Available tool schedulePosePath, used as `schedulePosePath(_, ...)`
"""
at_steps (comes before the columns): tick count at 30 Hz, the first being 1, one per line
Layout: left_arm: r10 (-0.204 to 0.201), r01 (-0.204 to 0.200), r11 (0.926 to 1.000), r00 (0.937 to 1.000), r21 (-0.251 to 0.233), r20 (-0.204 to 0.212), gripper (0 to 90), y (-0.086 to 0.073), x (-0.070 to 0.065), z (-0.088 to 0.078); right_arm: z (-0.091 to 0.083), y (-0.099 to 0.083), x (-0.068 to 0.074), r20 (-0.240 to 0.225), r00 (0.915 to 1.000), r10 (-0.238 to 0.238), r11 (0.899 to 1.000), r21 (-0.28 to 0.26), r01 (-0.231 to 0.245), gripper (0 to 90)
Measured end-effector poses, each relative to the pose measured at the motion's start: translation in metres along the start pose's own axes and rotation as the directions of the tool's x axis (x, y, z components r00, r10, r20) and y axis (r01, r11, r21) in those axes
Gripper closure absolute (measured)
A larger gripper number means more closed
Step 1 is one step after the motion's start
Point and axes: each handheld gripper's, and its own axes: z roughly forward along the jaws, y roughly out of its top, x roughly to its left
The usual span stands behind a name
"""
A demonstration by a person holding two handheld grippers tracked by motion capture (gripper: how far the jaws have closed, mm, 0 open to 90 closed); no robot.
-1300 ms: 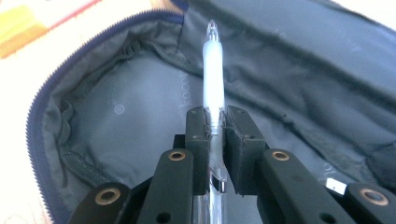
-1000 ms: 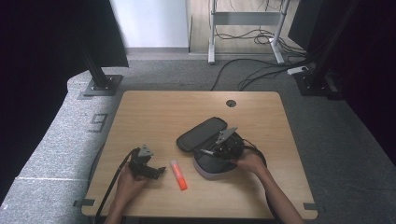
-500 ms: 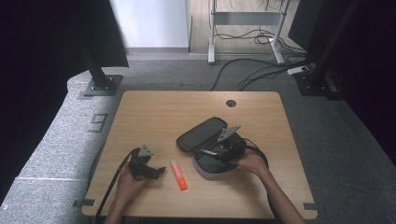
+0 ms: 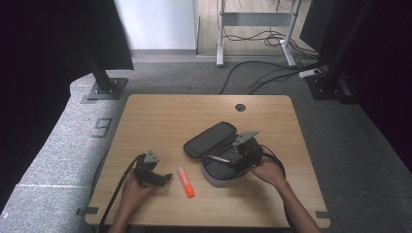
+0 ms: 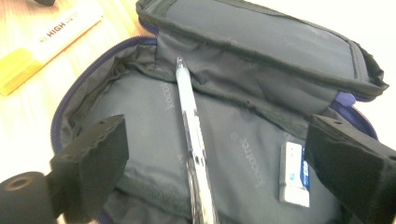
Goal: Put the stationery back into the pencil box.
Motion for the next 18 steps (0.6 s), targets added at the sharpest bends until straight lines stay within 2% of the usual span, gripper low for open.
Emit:
schedulePosePath(5,0.000,0.000,1.0000,1.0000,0.000,0.000,0.0,0.000,0.000,0.000,-0.011,-0.007,0.000,0.023,0.9997,0.009,1.000,-0.009,-0.009,0.0)
schedulePosePath(13,-0.001,0.001,1.0000,1.0000,-0.001,0.000,0.0,0.000,0.000,0.000,-0.026,-0.022,-0.001,0.046,0.9983,0.036,0.999,-0.038,-0.034,0.0)
schedulePosePath(18,0.000,0.000,1.0000,1.0000,-0.001,0.000,0.0,0.000,0.000,0.000,-0.033,-0.036,-0.002,0.072,0.9956,0.059,0.998,-0.037,-0.056,0.0)
